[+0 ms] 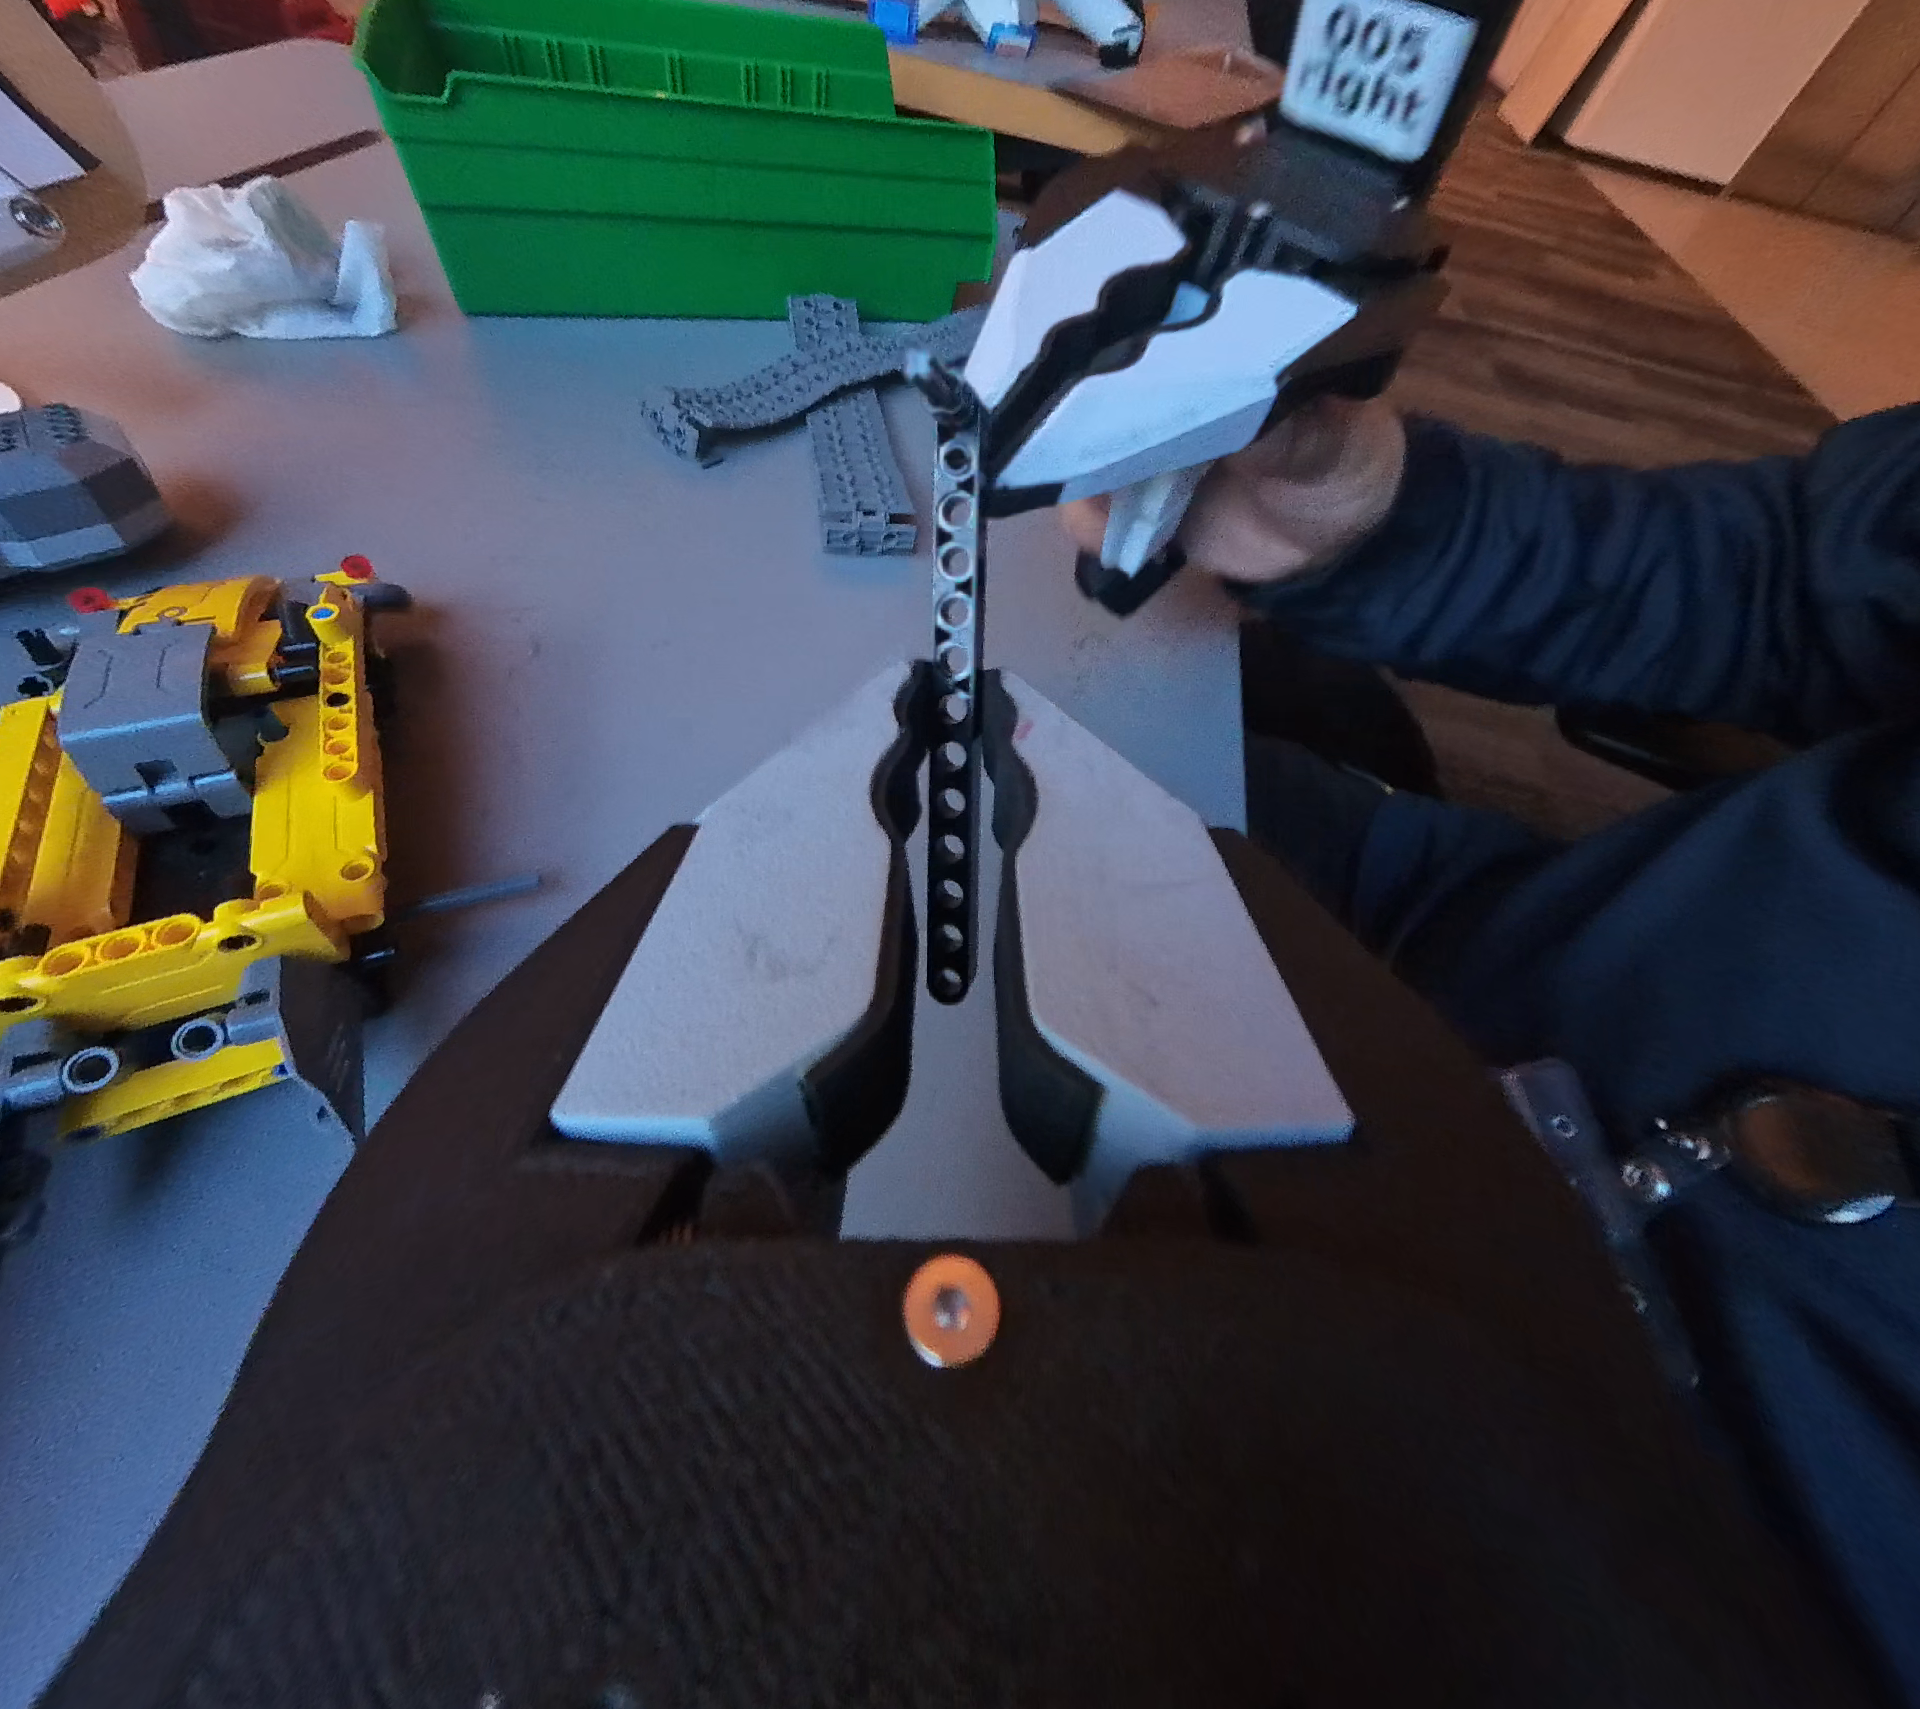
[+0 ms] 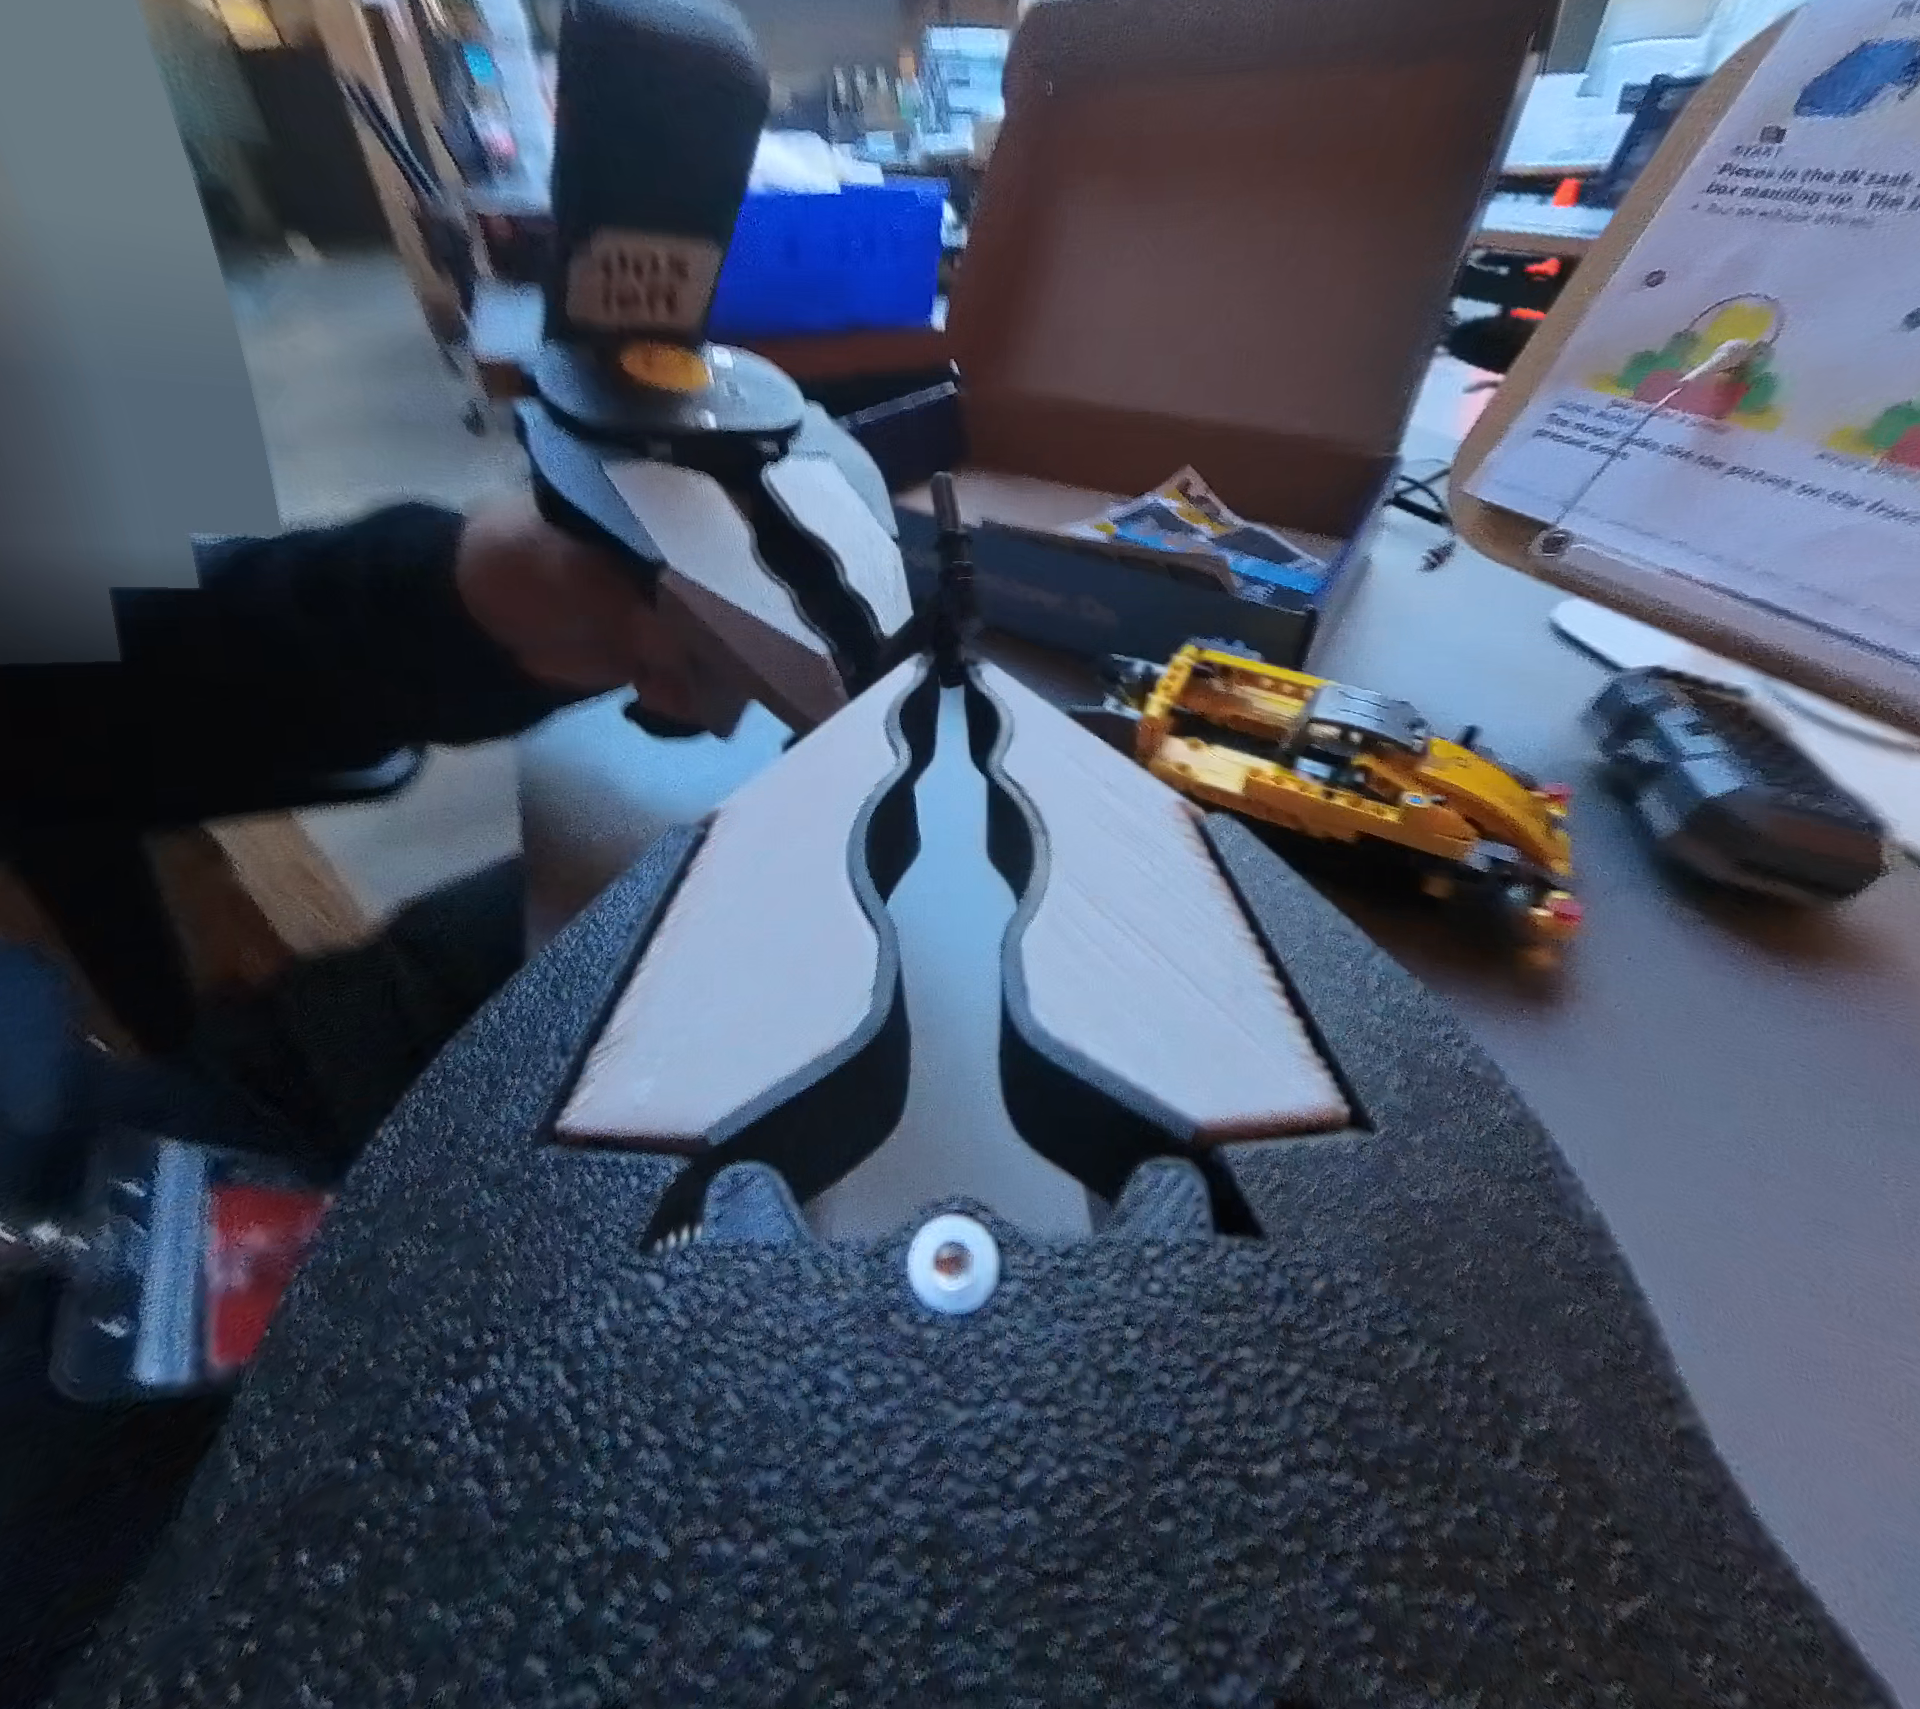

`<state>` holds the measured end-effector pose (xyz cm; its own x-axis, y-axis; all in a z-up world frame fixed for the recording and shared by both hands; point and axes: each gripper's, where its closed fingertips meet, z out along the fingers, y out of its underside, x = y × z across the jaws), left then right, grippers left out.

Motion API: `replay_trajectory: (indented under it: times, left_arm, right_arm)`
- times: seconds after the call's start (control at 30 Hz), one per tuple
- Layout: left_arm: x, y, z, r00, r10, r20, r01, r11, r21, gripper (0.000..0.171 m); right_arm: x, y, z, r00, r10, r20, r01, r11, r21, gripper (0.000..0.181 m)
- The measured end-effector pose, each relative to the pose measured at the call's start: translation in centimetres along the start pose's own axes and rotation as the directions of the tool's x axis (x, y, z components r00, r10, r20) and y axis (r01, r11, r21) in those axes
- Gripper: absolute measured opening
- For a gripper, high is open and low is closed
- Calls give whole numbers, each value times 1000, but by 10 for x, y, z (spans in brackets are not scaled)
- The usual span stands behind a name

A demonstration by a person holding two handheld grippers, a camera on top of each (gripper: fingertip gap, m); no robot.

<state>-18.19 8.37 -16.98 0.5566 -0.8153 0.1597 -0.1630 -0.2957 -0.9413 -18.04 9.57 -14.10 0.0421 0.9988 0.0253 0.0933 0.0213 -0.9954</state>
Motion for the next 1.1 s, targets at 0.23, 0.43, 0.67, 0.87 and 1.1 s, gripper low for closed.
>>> replay_trajectory:
  times: [0.23,0.43,0.67,0.87,1.1]
  left_arm:
    - [-2,16,6,1000,2,13,-1,997,-81,6]
    - [-5,25,8,999,35,34,-30,991,-134,7]
    - [4,21,11,998,-38,-53,33,996,-87,11]
    - [13,15,11,994,-32,-105,28,999,-39,12]
    - [4,32,17,1000,3,-30,-7,993,-115,5]
  right_arm:
    - [3,18,0,989,-147,-16,141,970,-198,15]
    - [0,29,5,985,-170,5,166,951,-260,7]
    - [-2,35,7,988,-156,16,154,954,-259,1]
    - [-7,37,7,984,-174,28,175,952,-249,1]
    - [-8,53,11,956,-293,8,282,912,-299,1]
